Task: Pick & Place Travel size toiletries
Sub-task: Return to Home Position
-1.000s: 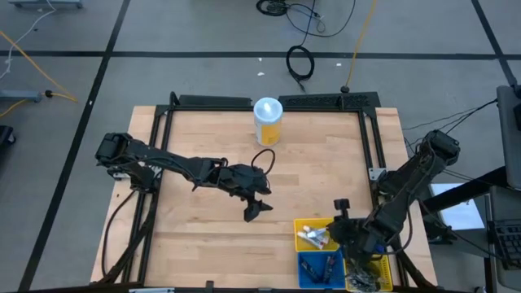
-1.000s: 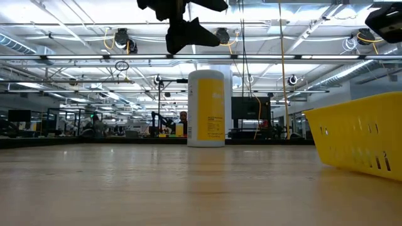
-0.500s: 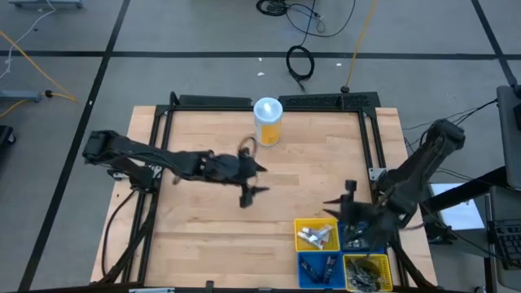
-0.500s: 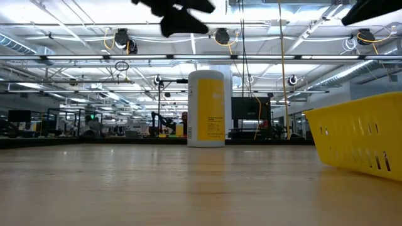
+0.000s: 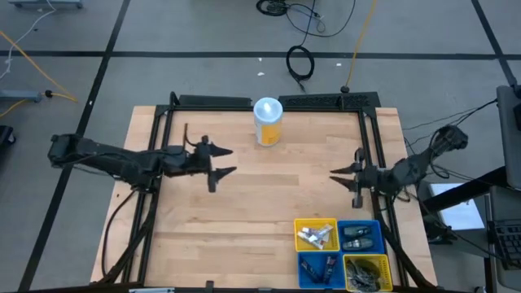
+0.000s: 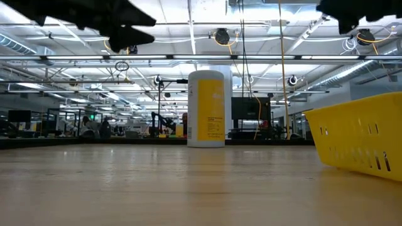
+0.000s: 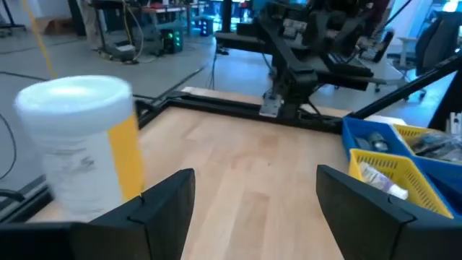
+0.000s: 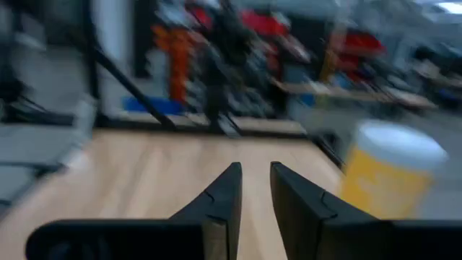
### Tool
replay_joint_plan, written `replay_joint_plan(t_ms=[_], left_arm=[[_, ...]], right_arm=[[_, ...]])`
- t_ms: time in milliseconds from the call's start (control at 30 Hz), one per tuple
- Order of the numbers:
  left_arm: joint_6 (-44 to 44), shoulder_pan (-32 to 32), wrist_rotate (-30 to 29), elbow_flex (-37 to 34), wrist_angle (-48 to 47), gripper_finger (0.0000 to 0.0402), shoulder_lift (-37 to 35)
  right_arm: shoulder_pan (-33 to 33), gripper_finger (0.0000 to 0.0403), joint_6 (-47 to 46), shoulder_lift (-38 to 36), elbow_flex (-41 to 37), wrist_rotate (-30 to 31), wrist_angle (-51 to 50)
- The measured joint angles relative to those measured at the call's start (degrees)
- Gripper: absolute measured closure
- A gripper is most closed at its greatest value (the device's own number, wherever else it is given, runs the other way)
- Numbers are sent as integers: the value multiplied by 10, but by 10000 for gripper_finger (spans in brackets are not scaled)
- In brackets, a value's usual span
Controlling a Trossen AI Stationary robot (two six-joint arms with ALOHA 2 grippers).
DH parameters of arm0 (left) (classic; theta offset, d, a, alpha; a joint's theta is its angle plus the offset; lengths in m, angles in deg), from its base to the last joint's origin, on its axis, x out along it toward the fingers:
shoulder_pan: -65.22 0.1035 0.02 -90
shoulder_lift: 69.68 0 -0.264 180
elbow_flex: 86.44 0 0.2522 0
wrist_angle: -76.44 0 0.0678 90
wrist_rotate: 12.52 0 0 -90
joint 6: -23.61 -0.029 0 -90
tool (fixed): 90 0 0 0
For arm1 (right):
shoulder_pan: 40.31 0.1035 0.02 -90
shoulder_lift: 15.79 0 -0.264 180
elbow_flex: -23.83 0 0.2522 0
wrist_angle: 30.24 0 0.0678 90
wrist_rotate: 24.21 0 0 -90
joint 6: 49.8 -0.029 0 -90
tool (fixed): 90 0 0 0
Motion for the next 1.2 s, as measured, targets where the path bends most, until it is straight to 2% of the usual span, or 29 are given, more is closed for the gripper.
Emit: replay_joint_plan(t_ms=[100,267,467,533,600,700,900,1000,1200], left_arm=[[-2,12,12,-48,31,119,-35],[4,44,29,-119,73,119,-98],[17,59,34,-168,75,119,-133],[17,59,35,-179,75,119,-140],[19,59,35,-189,75,119,-149],[28,57,37,-204,75,119,-167],[35,27,23,-249,72,119,-219],[44,0,6,-279,71,119,-249],[76,-63,-115,-295,8,119,-285]], right_arm=[[-59,346,40,-40,-6,-121,18],[-160,367,38,-61,-7,-151,-17],[-283,395,-21,-62,-37,-308,-23],[-321,401,-42,-63,-59,-313,-17],[-352,401,-65,-62,-85,-340,10],[-380,399,-82,-63,-121,-425,80],[-382,401,-121,-78,-165,-416,95],[-363,400,-104,-92,-176,-415,79],[-317,402,-47,-142,-212,-357,96]])
